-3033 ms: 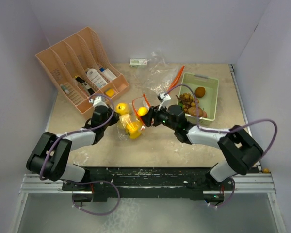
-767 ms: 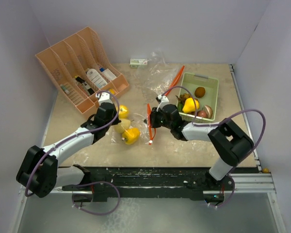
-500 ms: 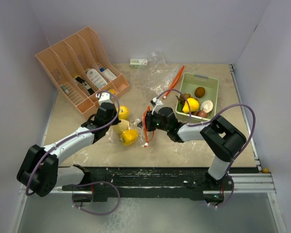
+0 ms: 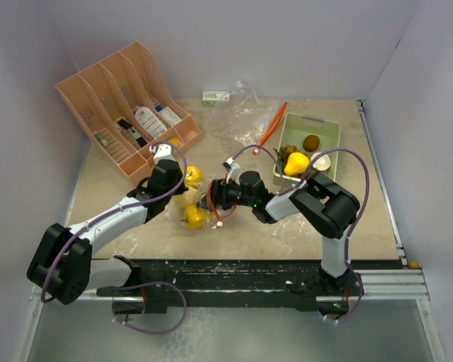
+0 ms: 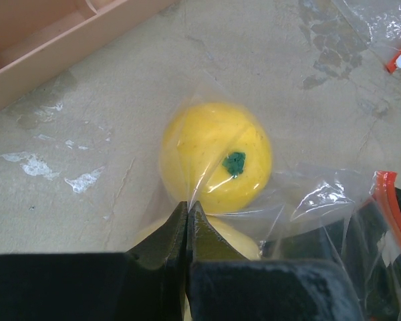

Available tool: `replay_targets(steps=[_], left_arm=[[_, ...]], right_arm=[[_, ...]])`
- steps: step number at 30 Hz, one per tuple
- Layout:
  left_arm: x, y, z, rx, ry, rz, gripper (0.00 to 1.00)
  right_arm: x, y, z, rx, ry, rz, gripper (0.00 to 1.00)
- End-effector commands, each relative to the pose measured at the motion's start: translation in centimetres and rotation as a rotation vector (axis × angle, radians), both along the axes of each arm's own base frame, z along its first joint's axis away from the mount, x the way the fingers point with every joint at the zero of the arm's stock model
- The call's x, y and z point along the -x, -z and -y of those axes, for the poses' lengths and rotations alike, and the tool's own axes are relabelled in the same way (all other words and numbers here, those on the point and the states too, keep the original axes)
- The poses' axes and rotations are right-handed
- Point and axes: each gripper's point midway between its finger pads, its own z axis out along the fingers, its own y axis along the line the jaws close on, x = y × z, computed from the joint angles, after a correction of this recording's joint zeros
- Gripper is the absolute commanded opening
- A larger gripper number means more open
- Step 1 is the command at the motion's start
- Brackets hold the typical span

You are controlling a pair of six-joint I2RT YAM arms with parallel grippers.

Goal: Open the zip-top bag and remove the fake food
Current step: Pick up the fake vegetable from the zipper food storage bag.

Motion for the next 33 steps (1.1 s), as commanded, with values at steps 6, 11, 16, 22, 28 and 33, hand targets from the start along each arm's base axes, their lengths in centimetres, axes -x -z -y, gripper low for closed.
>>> replay_targets(steps=[6,11,16,22,28,33], left_arm=[[-0.9,-0.7,0.5,0.034,-0.018,0.044,0.00],[-0.9,-0.7,0.3,0.028,-0.026,0.043,0.00],[-0.9,-0.9,0.1,0.024,-0.032,0.048,0.00],[-0.8,-0.8,-0.2,0.015,-0.042,0.047,0.00],[-0.8,-0.8,-0.6,0.001,-0.058,0.047,0.00],[-0.7,-1.1,-1.1,0.001,-0.081,0.061,0.00]], right_arm=[[4.6,-2.1,-3.3,-0.125,-0.289,0.100,0.93],[6.3,-1.5,-3.8,-0.134,-0.376,0.094,0.75],[6.5,-1.4,-3.4,-0.116,-0.371,0.105,0.48],[7.0,-2.4,-2.1,-0.111,-0.342,0.136,0.29],[6.1,-3.9,-0.6,-0.061,-0.251,0.195,0.23],[3.8,-2.7,1.8,0.085,-0.080,0.171,0.16]])
